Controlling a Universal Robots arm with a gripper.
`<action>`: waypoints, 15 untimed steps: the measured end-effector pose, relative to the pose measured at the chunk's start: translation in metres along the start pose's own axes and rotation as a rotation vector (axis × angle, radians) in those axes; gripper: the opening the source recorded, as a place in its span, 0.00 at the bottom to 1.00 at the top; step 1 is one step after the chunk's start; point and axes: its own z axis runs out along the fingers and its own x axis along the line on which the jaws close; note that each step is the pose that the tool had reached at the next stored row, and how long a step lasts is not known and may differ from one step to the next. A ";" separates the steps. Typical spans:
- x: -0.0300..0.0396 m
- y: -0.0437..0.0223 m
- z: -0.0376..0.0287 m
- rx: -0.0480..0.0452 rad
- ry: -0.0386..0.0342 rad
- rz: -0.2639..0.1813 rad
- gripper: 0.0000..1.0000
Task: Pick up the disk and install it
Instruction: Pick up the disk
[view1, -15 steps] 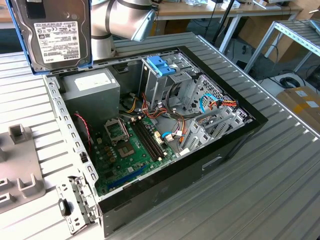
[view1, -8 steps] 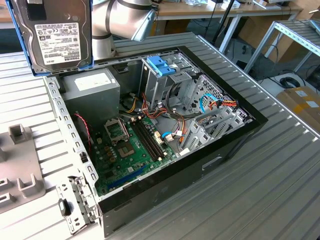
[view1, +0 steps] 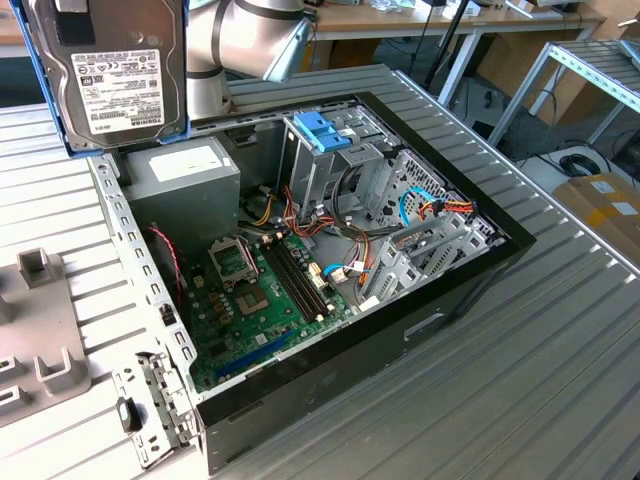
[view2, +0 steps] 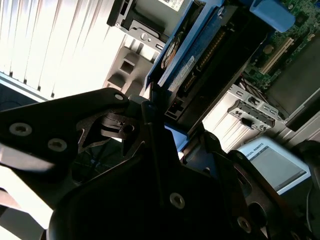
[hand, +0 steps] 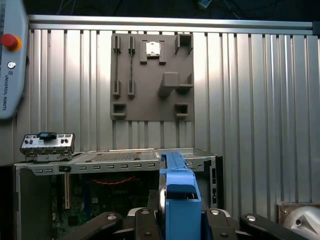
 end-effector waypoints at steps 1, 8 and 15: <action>0.0007 0.0000 -0.0001 0.0000 0.0000 0.000 0.37; 0.0049 -0.0001 -0.0004 0.0000 0.0000 0.000 0.37; 0.0080 -0.0002 -0.0006 0.0000 0.0000 0.000 0.37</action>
